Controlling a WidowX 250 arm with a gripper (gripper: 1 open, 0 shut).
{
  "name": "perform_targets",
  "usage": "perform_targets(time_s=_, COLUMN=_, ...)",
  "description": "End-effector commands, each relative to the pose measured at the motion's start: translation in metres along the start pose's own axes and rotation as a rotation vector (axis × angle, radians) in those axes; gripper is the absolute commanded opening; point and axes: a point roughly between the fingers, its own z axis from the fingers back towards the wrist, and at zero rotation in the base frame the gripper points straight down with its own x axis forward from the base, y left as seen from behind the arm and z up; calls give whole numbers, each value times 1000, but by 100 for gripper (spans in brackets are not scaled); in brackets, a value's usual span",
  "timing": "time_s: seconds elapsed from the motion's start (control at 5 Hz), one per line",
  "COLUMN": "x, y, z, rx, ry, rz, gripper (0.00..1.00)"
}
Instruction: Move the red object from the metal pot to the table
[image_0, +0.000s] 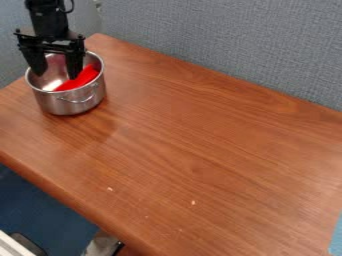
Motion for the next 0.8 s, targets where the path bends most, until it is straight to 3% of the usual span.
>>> perform_targets(time_s=0.0, x=11, y=5, z=15, rx=26, ry=-56, rz=2, gripper=100)
perform_targets(time_s=0.6, x=17, y=6, z=11, rx=32, ry=-55, rz=8, gripper=100)
